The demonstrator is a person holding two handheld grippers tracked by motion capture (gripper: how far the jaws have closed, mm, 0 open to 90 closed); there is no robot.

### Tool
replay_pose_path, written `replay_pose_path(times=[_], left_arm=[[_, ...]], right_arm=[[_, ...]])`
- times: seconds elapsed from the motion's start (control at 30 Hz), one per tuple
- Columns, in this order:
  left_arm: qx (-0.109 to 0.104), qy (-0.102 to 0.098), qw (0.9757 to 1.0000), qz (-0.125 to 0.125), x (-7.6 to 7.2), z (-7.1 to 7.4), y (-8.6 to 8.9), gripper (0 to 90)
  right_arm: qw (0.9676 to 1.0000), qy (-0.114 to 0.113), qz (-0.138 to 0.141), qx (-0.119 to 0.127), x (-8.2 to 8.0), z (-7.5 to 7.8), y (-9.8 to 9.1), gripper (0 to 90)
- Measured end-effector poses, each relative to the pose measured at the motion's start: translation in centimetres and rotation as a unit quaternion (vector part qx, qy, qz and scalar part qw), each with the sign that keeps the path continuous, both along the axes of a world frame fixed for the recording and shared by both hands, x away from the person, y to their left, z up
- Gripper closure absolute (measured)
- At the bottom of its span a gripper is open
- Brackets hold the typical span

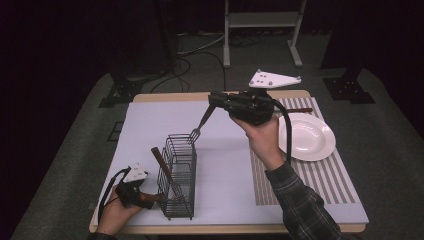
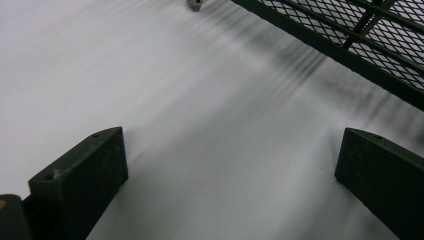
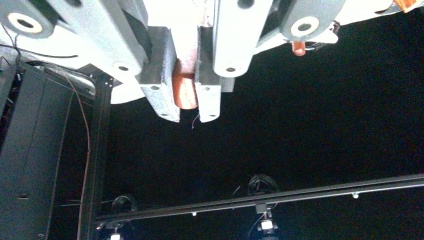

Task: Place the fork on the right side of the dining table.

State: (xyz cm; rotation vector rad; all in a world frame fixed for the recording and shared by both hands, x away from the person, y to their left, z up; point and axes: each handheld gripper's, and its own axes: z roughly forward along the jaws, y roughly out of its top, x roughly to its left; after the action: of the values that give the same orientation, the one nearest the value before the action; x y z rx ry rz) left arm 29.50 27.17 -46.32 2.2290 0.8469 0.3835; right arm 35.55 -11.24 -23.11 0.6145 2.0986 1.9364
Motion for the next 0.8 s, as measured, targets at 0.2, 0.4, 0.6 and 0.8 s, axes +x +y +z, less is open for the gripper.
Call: replay_pose_path(times=[0.2, 0.4, 0.6, 0.8], left_arm=[[0.000, 0.000, 1.0000, 0.000, 0.0, 0.0, 0.0, 0.0], [0.000, 0.000, 1.0000, 0.000, 0.0, 0.0, 0.0, 0.0], [0.000, 0.000, 1.0000, 0.000, 0.0, 0.0, 0.0, 0.0], [0.000, 0.000, 1.0000, 0.000, 0.0, 0.0, 0.0, 0.0]], right_arm=[[0.9997, -0.002, -0.020, 0.010, -0.2, 0.1, -2.2, 80.4], [0.9993, 0.004, -0.037, 0.009, -0.4, -0.7, -3.9, 80.4], [0.9988, 0.011, -0.048, 0.005, -0.6, -2.0, -5.0, 80.4], [0.9983, 0.015, -0.056, -0.001, -0.9, -3.2, -5.8, 80.4]])
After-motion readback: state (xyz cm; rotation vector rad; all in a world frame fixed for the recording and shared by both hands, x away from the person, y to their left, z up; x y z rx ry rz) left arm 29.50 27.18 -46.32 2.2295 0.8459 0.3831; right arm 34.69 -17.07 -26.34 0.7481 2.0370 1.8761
